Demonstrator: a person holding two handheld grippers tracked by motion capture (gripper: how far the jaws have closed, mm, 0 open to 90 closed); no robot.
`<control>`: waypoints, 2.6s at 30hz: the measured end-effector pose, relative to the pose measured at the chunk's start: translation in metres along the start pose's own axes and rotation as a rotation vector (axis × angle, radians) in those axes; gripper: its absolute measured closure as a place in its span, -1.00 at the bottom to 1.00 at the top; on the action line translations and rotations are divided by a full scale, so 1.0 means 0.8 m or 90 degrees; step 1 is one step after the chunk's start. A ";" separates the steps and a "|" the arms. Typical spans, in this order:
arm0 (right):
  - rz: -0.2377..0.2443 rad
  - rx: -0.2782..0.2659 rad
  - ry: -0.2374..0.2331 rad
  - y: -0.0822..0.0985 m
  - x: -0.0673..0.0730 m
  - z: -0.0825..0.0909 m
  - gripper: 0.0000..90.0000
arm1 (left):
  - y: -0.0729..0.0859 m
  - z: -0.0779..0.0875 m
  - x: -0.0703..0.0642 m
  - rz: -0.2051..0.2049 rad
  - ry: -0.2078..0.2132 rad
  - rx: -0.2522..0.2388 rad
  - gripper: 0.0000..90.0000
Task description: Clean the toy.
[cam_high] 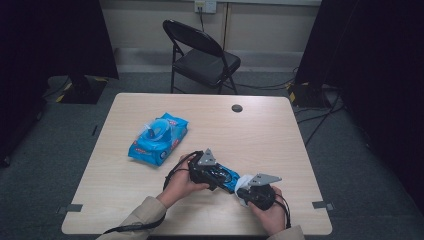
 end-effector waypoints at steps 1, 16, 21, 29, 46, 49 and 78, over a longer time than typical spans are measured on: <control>0.001 -0.002 -0.003 0.000 0.001 -0.001 0.92 | 0.000 0.000 0.000 -0.001 0.000 0.000 -0.64; 0.014 0.001 -0.036 -0.003 0.020 -0.009 0.92 | 0.000 0.001 0.002 0.000 -0.003 0.003 -0.64; 0.022 -0.002 -0.057 -0.006 0.034 -0.016 0.92 | 0.000 0.000 0.001 0.002 -0.003 0.002 -0.64; 0.024 -0.002 -0.087 -0.010 0.046 -0.021 0.92 | 0.000 0.000 0.001 0.001 -0.003 0.003 -0.64; -0.020 -0.086 -0.046 -0.054 -0.006 0.019 0.92 | 0.000 0.000 0.001 0.001 -0.001 0.003 -0.64; -0.022 -0.087 -0.033 -0.056 -0.019 0.019 0.92 | 0.000 0.000 0.001 0.000 -0.001 0.004 -0.64; -0.042 -0.046 0.029 -0.054 -0.066 -0.053 0.91 | -0.001 -0.001 0.000 0.006 0.003 -0.003 -0.64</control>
Point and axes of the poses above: each handheld gripper's, and its own axes: z roughly backward along the jaws, y roughly out of its underside, x roughly to its left, the point moved 8 cm from there along -z, roughly forward along the jaws, and after that the axes turned 6 degrees about -x, right-handed, at the moved point
